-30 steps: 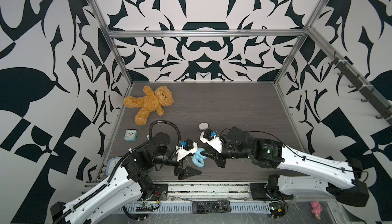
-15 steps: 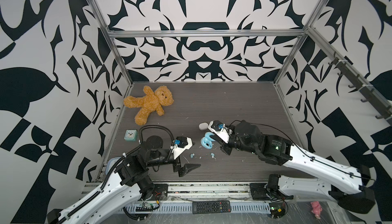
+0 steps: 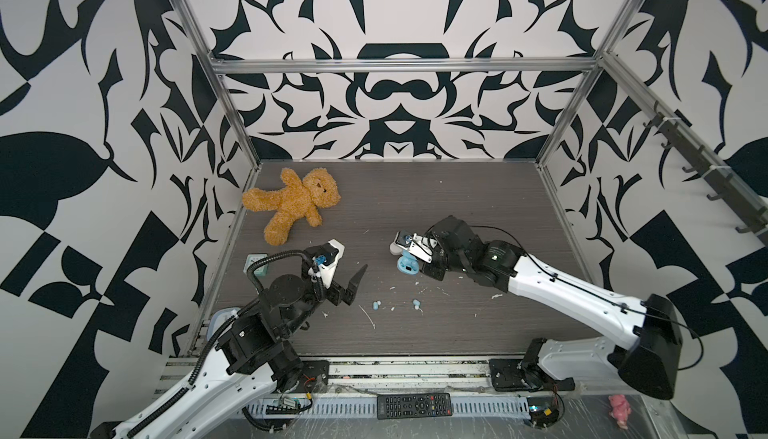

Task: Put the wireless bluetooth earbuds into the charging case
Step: 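Release the lid with the left gripper while the right gripper lowers the case, then set the open light-blue case on the table beside the white case with the right gripper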

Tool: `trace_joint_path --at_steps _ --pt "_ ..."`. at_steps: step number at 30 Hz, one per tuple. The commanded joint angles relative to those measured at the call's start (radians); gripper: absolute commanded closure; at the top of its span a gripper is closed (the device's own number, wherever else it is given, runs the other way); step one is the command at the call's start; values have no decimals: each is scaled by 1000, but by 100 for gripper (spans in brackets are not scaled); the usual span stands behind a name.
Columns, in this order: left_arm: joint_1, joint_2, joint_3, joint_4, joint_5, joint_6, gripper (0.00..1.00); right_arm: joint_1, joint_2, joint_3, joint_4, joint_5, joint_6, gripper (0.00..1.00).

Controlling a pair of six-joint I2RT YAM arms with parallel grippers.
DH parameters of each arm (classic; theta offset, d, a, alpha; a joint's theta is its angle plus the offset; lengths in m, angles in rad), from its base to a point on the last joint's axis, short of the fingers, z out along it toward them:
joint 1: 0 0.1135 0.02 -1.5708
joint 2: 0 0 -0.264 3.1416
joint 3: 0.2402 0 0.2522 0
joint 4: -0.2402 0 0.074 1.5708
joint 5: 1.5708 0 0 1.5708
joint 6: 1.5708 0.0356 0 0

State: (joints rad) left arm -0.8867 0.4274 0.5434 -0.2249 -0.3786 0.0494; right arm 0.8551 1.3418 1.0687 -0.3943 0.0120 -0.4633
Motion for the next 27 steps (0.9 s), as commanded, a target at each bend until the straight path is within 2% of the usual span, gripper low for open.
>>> trace_joint_path --at_steps 1,8,13,27 --pt "5 2 -9 14 -128 6 1 -24 58 61 2 -2 -127 100" --pt "5 19 -18 24 -165 7 1 -62 189 79 51 -64 -217 100" --pt "4 28 -16 20 -172 8 1 -62 252 92 57 -66 -265 100" --pt "5 71 11 -13 -179 -4 1 -62 377 94 117 -1 -247 100"
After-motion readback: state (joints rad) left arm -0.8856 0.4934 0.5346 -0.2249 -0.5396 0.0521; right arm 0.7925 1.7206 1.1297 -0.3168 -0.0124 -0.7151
